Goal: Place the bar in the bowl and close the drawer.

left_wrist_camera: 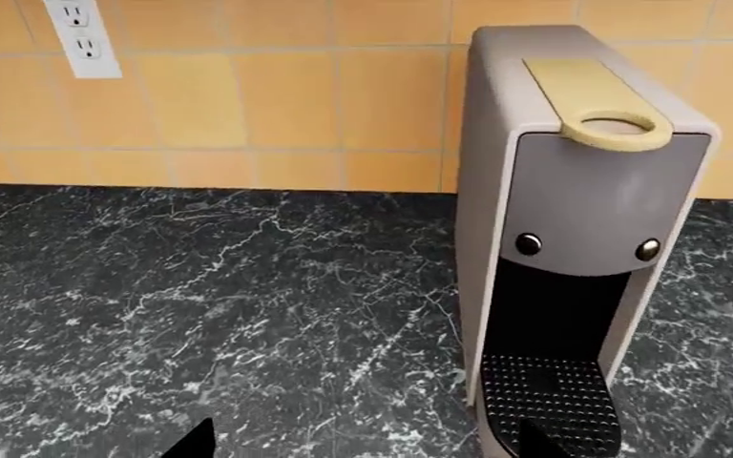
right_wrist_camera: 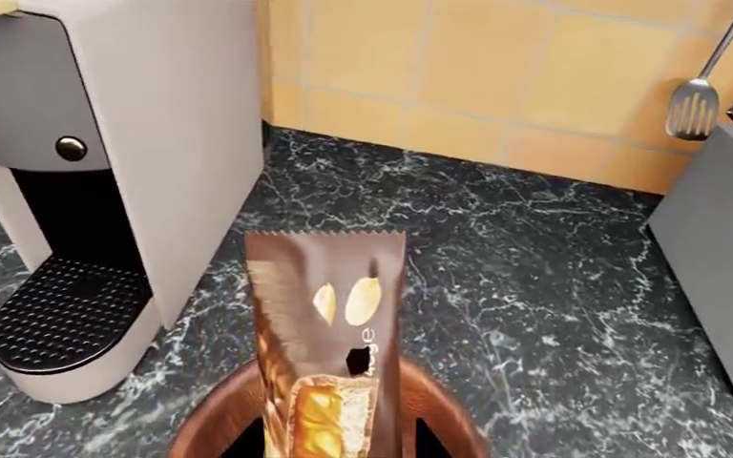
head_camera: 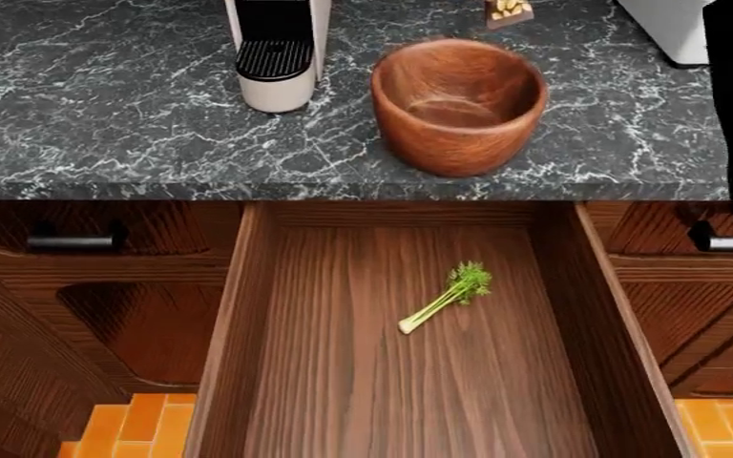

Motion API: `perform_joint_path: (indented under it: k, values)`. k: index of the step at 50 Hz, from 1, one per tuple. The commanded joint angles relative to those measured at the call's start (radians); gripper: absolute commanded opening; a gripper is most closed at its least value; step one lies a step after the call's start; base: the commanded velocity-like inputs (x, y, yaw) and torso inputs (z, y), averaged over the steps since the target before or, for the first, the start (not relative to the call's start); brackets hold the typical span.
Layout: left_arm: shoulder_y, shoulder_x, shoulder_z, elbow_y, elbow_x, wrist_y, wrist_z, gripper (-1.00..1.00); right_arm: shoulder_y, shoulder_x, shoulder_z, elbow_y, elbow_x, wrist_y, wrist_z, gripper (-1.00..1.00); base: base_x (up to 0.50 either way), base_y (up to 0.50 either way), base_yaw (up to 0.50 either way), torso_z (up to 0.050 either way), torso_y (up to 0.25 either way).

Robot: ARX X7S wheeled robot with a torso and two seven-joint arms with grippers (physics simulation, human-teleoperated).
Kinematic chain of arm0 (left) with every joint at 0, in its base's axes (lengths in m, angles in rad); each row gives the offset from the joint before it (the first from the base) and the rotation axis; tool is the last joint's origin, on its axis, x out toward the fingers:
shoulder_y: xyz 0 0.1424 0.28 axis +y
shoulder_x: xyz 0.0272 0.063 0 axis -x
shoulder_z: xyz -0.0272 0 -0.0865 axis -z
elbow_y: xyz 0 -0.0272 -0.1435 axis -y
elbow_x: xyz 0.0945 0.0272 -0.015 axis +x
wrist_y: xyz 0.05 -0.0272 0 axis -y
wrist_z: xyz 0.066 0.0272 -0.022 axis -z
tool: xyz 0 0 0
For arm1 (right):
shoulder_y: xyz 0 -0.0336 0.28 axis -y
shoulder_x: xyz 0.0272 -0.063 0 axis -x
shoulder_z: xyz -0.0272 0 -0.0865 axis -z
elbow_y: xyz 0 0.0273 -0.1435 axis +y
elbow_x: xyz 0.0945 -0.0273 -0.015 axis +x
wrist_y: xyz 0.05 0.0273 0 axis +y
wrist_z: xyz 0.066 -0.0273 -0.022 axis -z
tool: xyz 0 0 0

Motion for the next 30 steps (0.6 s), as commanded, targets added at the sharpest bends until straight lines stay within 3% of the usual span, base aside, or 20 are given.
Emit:
perform_joint_path:
  k: [1,5,15,30]
  values:
    - [-0.051,0.041,0.034,-0.099,0.063,0.032,0.039,1.00,-0.006,-0.038,0.435,0.036,-0.486,-0.017,-0.040,-1.00,0.00,0.00,0.00,0.002,-0.250]
    - [-0.062,0.051,0.038,-0.122,0.072,0.038,0.045,1.00,-0.014,-0.038,0.496,0.036,-0.525,-0.039,-0.035,-1.00,0.00,0.00,0.00,0.002,-0.250]
    - [-0.079,0.051,0.032,-0.137,0.074,0.041,0.048,1.00,-0.051,-0.038,0.627,0.036,-0.573,-0.150,0.014,-1.00,0.00,0.00,0.00,0.000,-0.003]
    - [-0.080,0.059,0.050,-0.173,0.099,0.061,0.083,1.00,-0.154,-0.038,0.496,0.036,-0.392,-0.257,0.045,-1.00,0.00,0.00,0.00,0.000,0.000]
